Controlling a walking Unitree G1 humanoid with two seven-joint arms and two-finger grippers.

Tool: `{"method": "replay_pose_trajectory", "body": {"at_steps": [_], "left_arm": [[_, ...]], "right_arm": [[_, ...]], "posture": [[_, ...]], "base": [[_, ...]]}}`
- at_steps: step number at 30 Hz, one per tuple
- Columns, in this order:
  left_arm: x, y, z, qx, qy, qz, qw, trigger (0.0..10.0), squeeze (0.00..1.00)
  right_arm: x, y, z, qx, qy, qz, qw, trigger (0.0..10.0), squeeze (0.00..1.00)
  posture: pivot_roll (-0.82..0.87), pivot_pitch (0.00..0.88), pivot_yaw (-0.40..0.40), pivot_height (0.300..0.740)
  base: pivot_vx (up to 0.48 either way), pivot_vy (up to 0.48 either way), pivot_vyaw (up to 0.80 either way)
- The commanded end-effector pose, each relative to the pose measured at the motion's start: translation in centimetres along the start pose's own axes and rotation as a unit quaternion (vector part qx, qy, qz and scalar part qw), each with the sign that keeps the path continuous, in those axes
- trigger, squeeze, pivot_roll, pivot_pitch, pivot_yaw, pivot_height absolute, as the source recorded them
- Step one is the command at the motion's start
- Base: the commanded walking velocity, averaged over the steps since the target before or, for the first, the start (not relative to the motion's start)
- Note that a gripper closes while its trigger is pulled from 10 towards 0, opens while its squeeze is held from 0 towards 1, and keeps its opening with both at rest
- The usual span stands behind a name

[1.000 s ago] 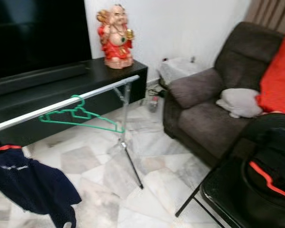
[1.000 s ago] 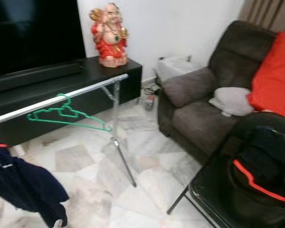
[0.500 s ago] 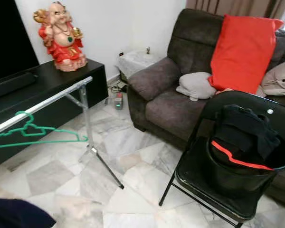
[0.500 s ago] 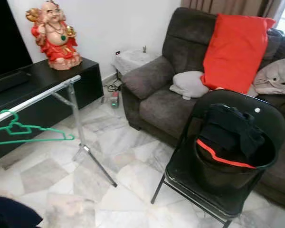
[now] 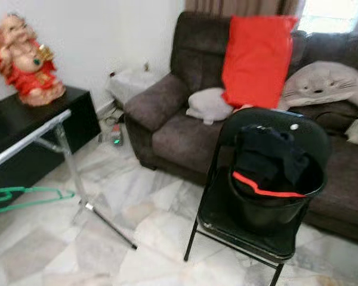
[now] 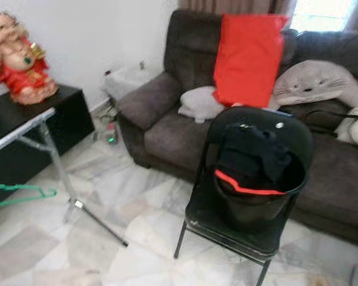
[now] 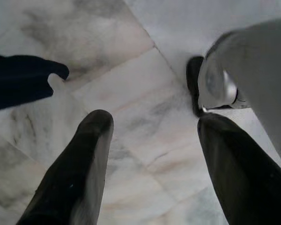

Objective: Hang hanger

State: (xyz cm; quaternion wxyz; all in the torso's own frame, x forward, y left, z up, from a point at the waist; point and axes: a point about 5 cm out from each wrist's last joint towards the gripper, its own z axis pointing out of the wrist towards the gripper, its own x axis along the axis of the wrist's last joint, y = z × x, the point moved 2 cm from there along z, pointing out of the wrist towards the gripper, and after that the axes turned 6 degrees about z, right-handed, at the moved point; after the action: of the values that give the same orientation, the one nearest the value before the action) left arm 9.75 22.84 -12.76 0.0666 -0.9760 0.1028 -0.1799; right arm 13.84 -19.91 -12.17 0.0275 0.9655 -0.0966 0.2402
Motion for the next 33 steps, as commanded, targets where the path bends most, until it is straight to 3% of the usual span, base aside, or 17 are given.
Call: {"method": "replay_pose_trajectory", "body": {"at_steps": [1, 24, 33], "left_arm": [[0.3, 0.3, 0.1, -0.003, 0.001, 0.008, 1.0, 10.0, 0.0], [1.4, 0.0, 0.1, 0.009, 0.037, -0.043, 0.998, 10.0, 0.0], [2.0, -0.1, 0.1, 0.017, 0.059, -0.083, 0.995, 10.0, 0.0]], "right_arm": [[-1.0, 0.6, -0.2, -0.008, -0.015, -0.001, 1.0, 10.0, 0.0], [0.2, 0.7, 0.0, -0.008, 0.004, 0.003, 1.0, 10.0, 0.0], [1.0, 0.7, 0.0, -0.01, 0.03, 0.022, 0.999, 10.0, 0.0]], "posture": [[0.02, 0.0, 0.034, 0.74], [0.02, 0.0, 0.013, 0.74], [0.03, 0.0, 0.012, 0.74]], "base": [[0.0, 0.0, -0.73], [0.0, 0.0, -0.73], [0.0, 0.0, -0.06]]}}
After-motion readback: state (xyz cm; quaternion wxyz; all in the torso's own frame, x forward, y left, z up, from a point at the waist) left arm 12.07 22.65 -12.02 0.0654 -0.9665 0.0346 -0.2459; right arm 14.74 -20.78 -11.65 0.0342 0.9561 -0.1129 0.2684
